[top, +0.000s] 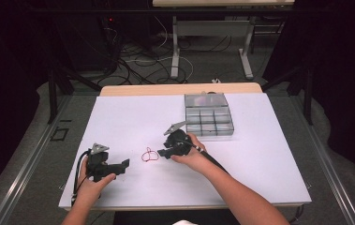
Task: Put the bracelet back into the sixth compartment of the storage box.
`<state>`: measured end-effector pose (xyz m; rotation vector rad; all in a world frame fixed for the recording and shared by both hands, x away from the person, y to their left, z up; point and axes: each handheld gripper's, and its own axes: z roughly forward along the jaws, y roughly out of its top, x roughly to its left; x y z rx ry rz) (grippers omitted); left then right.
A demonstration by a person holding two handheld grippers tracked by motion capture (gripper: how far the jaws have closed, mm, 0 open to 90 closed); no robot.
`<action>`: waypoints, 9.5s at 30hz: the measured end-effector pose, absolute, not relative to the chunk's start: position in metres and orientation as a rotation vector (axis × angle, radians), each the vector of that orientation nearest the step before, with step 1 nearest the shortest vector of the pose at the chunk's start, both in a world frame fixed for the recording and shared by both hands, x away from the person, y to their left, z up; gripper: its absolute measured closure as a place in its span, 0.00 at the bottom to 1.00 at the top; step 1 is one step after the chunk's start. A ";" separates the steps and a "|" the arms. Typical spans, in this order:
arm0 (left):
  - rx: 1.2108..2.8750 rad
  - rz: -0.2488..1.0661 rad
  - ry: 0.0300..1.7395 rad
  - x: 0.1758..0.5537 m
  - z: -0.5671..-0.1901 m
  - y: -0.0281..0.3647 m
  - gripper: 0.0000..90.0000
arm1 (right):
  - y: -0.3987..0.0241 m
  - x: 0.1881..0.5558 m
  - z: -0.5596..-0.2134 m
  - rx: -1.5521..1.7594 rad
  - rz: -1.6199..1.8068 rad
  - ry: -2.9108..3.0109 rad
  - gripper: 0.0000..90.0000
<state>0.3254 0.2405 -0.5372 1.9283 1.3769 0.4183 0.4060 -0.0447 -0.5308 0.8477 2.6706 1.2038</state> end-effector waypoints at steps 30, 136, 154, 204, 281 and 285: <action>1.936 0.413 1.374 0.326 -0.538 0.241 0.07 | -0.026 0.415 -0.546 0.894 1.203 2.656 0.77; 1.953 0.408 1.374 0.327 -0.539 0.239 0.07 | -0.037 0.421 -0.537 1.228 1.376 2.592 1.00; 1.949 0.405 1.376 0.327 -0.540 0.239 0.07 | -0.053 0.427 -0.530 1.264 1.372 2.548 1.00; 1.954 0.404 1.379 0.327 -0.541 0.237 0.07 | -0.149 0.451 -0.503 1.450 1.393 2.310 1.00; 1.963 0.400 1.387 0.328 -0.543 0.236 0.07 | -0.262 0.460 -0.500 1.635 1.225 2.088 1.00; 1.969 0.396 1.386 0.328 -0.542 0.236 0.07 | -0.264 0.460 -0.500 1.620 1.214 2.086 1.00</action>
